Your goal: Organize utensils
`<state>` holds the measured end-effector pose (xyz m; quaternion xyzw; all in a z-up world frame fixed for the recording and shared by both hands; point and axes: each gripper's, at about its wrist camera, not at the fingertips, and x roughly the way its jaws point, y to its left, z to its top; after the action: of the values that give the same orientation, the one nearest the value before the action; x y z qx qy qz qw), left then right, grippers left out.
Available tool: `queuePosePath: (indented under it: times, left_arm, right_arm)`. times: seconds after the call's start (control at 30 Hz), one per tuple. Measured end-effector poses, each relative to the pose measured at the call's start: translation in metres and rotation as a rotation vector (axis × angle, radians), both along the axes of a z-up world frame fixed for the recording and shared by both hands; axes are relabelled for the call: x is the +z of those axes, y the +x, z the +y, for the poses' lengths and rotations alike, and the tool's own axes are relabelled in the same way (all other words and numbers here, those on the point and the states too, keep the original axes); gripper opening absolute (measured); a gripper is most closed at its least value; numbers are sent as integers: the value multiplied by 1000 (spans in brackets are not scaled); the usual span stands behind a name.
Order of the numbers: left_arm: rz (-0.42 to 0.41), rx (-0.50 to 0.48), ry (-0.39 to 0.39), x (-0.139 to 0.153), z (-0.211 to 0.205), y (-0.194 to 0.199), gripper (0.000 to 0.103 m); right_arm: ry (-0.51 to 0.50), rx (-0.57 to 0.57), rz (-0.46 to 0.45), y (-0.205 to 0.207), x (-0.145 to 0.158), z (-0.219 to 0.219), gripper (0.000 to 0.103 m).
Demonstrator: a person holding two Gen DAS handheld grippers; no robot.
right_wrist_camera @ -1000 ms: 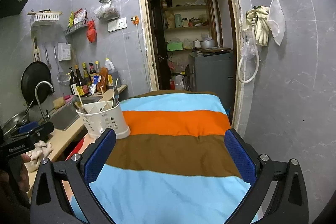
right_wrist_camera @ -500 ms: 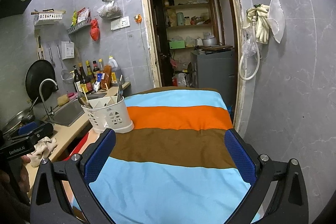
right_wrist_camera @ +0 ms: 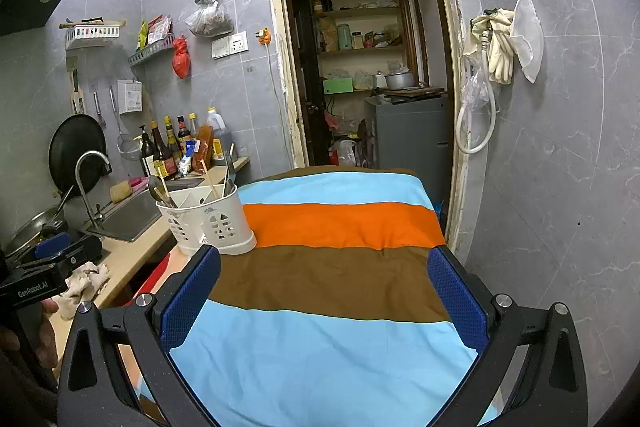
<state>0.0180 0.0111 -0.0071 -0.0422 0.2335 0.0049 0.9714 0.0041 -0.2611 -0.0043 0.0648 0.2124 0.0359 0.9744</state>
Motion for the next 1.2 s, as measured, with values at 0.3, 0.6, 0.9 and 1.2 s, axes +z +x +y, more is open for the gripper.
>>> queuePosePath:
  times: [0.3, 0.6, 0.9, 1.2]
  left_arm:
    - [0, 6, -1, 1, 0, 0, 102]
    - [-2, 6, 0, 3, 2, 0, 102]
    - [-4, 5, 3, 5, 2, 0, 102]
    - [-5, 6, 6, 4, 1, 0, 102]
  right_arm:
    - [0, 1, -1, 0, 0, 0, 101]
    - [0, 2, -2, 0, 0, 0, 101]
    - [0, 2, -1, 1, 0, 0, 101]
    - [1, 2, -2, 0, 0, 1, 101]
